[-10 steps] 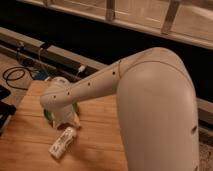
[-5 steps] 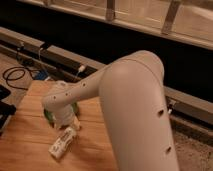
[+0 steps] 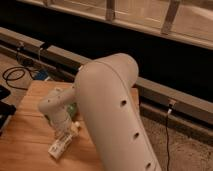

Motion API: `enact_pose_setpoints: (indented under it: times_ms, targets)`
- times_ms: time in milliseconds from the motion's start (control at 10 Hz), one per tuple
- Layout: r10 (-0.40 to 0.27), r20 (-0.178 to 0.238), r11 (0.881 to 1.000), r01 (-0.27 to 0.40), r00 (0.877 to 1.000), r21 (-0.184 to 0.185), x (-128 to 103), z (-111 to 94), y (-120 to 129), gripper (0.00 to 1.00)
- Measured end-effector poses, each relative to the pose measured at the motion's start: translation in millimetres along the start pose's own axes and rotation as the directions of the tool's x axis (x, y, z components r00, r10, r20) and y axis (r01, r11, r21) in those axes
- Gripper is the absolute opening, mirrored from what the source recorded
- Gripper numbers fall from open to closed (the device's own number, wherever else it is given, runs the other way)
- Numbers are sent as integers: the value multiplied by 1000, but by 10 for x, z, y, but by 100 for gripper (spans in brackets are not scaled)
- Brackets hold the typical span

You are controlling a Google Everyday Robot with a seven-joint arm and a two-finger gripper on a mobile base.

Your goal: Place the bottle in the ceramic bowl

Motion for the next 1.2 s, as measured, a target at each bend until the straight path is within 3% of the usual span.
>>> enact_pose_setpoints:
  times_ms: [200,400,800,1100,1200]
  targets:
    - [-6,-41,1000,7,999,19,25,127,36,60]
    - [-19,-50,999,20,999,30,41,128,51,41]
    - [-12,-3,1000,12,1000,8,33,-56,-49,3]
    - [6,56,1000,-5,998,-23,-31,-340,-270,0]
    - [7,94,1000,-5,996,-27,-107,-529,-357,0]
